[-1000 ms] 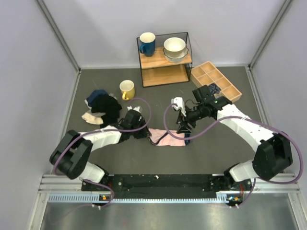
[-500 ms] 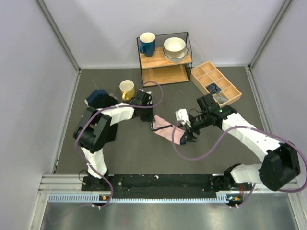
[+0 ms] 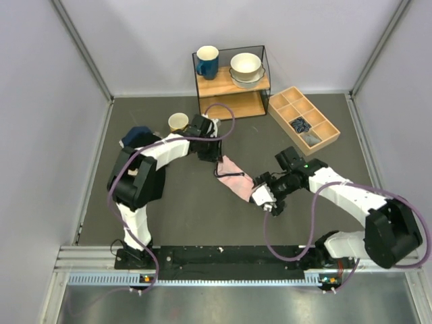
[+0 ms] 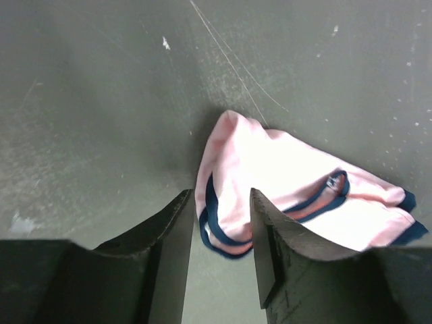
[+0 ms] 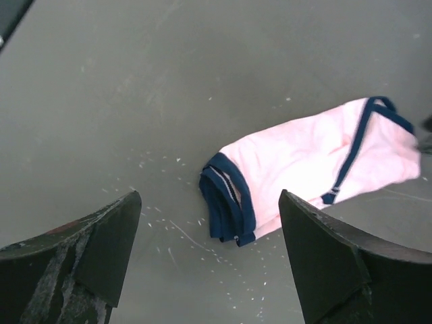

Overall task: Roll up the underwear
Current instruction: Roll the underwear to the center of the board.

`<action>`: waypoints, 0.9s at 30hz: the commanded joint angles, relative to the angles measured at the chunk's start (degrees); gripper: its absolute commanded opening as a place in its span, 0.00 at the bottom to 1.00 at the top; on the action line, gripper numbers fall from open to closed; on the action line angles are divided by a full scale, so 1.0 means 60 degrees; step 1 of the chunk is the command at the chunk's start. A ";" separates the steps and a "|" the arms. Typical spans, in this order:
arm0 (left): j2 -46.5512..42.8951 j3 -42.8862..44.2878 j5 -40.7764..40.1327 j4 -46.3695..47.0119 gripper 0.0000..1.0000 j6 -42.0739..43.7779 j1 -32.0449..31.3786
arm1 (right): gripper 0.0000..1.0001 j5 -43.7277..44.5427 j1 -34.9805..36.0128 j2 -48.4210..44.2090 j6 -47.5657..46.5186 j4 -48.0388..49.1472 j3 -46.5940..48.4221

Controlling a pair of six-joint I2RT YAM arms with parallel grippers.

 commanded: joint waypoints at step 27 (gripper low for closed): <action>-1.1977 -0.9195 0.1790 0.6616 0.79 0.1491 -0.0910 | 0.42 0.3278 0.0940 0.3664 -0.1218 0.1044 0.1082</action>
